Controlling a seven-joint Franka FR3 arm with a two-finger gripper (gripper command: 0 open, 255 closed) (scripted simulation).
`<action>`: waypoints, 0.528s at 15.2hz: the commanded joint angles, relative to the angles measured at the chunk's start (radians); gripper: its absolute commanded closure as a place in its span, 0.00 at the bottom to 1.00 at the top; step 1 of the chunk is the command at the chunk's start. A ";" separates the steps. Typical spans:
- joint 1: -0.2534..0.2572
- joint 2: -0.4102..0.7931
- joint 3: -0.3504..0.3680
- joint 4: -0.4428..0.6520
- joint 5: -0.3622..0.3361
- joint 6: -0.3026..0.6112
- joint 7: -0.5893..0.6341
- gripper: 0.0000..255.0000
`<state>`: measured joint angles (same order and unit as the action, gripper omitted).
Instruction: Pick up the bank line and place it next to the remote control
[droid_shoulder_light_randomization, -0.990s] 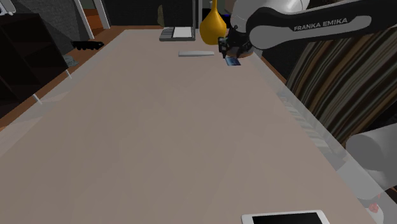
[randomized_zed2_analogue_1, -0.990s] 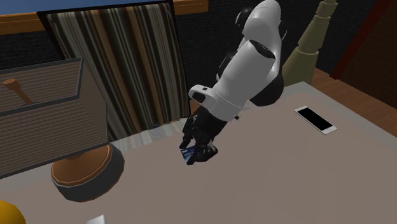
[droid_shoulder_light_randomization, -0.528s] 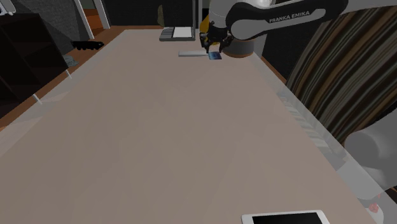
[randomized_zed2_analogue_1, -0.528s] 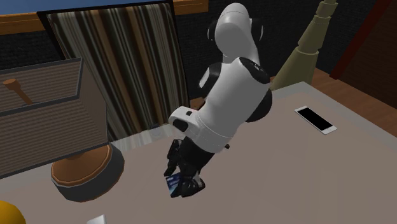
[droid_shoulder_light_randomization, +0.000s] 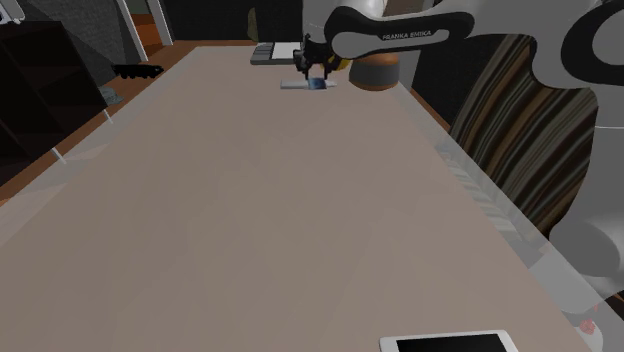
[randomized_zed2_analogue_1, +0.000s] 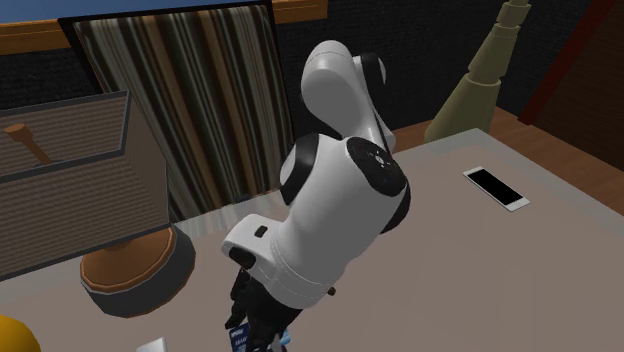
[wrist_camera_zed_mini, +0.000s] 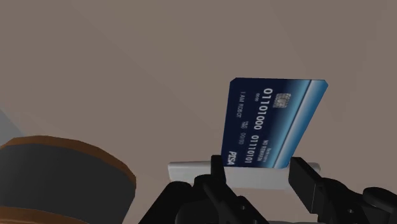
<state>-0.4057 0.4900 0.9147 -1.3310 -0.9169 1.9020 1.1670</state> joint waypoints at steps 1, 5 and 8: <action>0.002 0.010 -0.006 -0.011 -0.010 0.014 0.011 1.00; -0.012 0.010 -0.011 -0.063 -0.022 0.056 0.041 1.00; -0.019 0.012 -0.016 -0.098 -0.033 0.086 0.063 1.00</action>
<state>-0.4235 0.4992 0.9015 -1.4194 -0.9444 1.9776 1.2227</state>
